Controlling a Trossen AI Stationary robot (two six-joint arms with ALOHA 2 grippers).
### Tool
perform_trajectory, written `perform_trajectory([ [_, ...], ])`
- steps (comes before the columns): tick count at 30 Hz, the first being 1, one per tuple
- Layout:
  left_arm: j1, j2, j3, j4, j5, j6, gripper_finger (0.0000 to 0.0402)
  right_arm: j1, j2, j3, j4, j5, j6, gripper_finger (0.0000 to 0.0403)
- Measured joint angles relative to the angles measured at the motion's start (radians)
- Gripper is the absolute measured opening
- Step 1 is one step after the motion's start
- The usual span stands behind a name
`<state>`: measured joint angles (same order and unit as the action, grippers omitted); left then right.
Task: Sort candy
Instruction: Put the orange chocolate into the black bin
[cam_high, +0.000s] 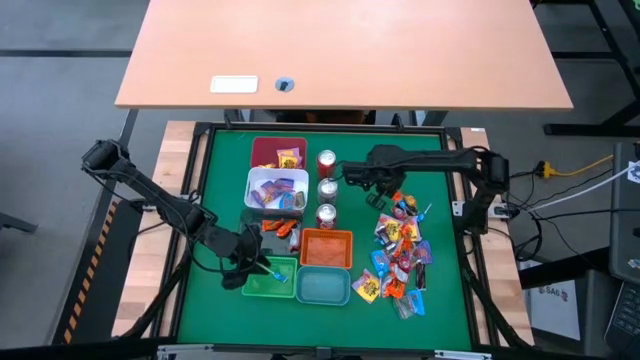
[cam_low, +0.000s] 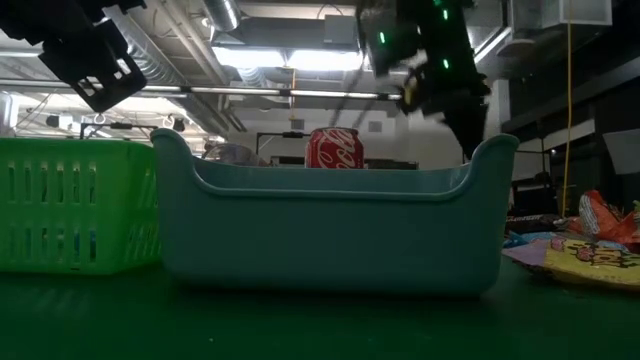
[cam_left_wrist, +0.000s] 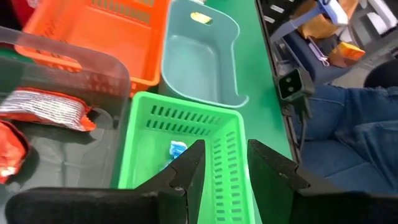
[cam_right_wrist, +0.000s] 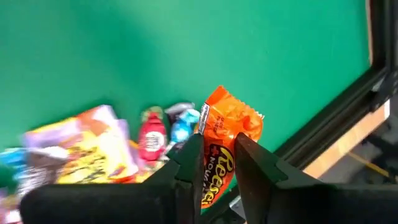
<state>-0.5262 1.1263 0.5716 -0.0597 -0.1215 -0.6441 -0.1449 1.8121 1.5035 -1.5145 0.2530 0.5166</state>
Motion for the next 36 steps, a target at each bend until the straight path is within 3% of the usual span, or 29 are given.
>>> perform_trajectory([
  [8,0.000,0.000,0.000,0.000,-0.027,0.000,0.0108,0.111,-0.001,0.235,-0.013,0.077,0.001,0.0073],
  [14,0.000,0.000,0.000,0.000,-0.050,0.001,0.0108,0.190,-0.003,0.293,0.216,0.156,-0.105,0.0073],
  [25,0.000,0.000,0.000,0.001,-0.102,0.001,0.0108,0.261,0.086,0.293,0.790,-0.045,-0.445,0.0074],
  [30,0.000,0.000,0.000,0.001,-0.102,0.001,0.0108,0.263,0.160,0.293,0.936,-0.129,-0.476,0.0074],
  [36,0.000,0.000,0.000,0.001,-0.102,0.001,0.0108,0.263,0.238,0.293,1.037,-0.133,-0.477,0.0074],
])
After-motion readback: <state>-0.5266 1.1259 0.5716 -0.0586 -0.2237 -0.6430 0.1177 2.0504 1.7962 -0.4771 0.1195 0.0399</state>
